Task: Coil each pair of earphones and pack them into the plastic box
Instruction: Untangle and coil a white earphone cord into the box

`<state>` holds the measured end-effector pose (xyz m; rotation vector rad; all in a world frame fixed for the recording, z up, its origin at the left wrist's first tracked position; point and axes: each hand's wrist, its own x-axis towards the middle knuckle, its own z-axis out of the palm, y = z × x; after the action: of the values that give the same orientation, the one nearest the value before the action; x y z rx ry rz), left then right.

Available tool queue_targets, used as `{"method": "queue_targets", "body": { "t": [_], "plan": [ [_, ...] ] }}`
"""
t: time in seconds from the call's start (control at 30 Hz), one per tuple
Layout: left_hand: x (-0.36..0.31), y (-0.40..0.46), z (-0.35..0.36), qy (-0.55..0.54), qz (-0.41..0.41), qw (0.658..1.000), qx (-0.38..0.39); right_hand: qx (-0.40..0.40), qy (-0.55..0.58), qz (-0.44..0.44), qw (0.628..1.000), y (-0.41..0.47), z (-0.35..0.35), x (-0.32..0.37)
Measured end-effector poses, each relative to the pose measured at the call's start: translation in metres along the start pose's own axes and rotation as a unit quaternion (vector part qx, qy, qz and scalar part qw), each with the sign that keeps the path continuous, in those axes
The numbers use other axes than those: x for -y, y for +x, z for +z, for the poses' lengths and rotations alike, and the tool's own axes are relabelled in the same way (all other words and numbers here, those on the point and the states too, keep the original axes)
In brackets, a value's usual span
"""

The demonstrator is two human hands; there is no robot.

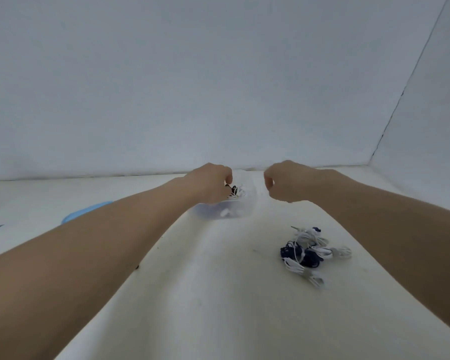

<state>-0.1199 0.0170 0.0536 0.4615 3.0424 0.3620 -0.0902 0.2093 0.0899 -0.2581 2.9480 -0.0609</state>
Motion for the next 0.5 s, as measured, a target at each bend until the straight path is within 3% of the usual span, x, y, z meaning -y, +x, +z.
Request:
{"method": "queue_targets", "body": {
  "t": [0.07, 0.2, 0.33, 0.5],
  "plan": [
    [-0.008, -0.008, -0.002, -0.012, 0.016, 1.000, -0.020, 0.073, -0.005, 0.027, 0.997, -0.016, 0.002, -0.010],
    [-0.032, -0.031, 0.004, -0.038, 0.068, 0.996, -0.044, 0.125, -0.045, 0.045, 0.990, -0.037, 0.014, -0.025],
    [-0.057, -0.053, 0.023, 0.000, 0.105, 0.994, 0.012, 0.122, 0.004, 0.038, 0.992, -0.048, 0.038, -0.040],
    [-0.067, -0.065, 0.039, 0.028, 0.085, 0.994, 0.064, 0.048, 0.061, 0.027, 0.997, -0.055, 0.057, -0.052]
  ]
}}
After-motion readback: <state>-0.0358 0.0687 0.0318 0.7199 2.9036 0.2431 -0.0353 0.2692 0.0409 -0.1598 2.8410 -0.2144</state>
